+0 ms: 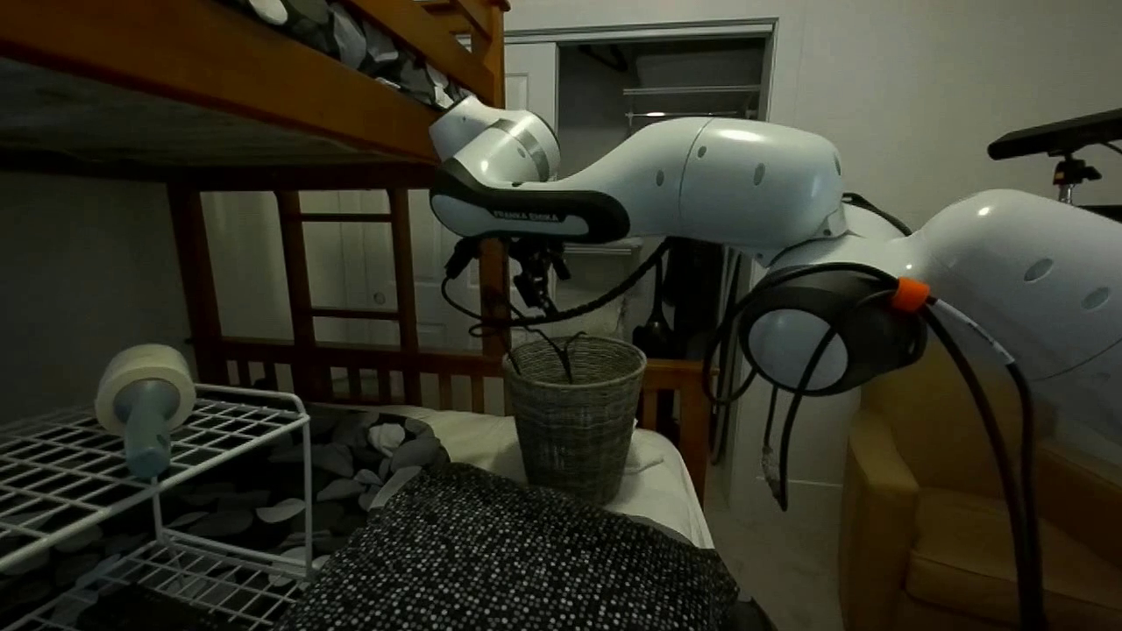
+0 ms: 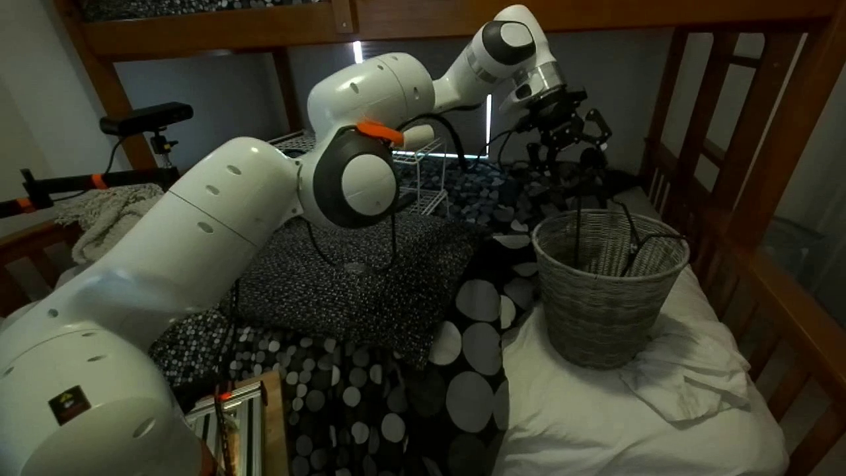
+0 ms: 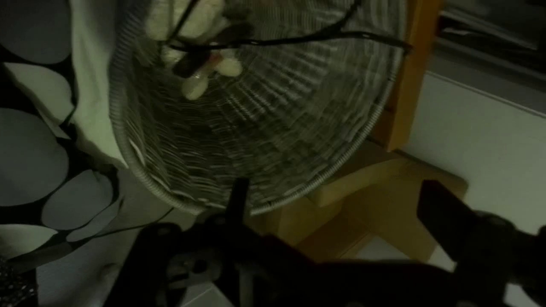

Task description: Move the basket to the bottom right side of the bed

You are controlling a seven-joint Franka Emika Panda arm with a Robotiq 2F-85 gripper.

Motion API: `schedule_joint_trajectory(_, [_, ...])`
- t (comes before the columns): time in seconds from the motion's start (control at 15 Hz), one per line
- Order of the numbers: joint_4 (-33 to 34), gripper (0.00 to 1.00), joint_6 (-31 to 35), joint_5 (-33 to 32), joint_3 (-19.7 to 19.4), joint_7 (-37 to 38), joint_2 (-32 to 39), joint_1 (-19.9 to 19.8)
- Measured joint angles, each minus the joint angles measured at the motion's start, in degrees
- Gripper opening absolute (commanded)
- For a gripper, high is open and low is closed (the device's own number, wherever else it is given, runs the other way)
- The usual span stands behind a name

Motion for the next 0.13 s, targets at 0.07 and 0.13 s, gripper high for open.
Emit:
schedule_joint_trajectory(0.07, [0.2, 1.00, 0.9, -1.4, -1.5, 0.3, -0.8, 0.9])
schedule_joint_trajectory(0.13, [0.7, 1.00, 1.4, -2.0, -2.9, 0.5, -1.5, 1.7])
